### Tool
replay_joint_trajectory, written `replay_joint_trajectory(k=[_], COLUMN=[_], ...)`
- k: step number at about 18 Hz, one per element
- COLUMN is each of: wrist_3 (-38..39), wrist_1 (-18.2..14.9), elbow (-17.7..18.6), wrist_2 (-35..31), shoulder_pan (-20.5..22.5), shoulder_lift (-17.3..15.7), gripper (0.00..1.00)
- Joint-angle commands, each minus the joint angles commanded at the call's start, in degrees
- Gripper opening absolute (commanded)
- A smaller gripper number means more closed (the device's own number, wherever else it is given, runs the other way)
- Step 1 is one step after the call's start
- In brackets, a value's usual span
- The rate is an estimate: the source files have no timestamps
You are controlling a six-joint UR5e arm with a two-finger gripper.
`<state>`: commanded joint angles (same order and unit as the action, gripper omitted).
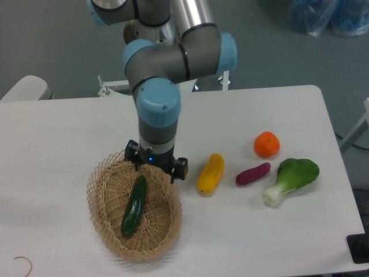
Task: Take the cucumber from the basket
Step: 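Lower the open gripper onto the green cucumber in the basket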
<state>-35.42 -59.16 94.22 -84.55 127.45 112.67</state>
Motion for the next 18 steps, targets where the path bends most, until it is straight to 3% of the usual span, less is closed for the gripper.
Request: replay_joint_trajectory(k=[3, 18], wrist_3=[0.6, 1.3], wrist_1=[4.2, 8.6], elbow=[1.0, 1.5], wrist_2=[0.0, -1.1], shoulder_pan=[-1.6, -2.7], shoulder_lift=[1.9, 6.3], gripper=[1.0, 1.0])
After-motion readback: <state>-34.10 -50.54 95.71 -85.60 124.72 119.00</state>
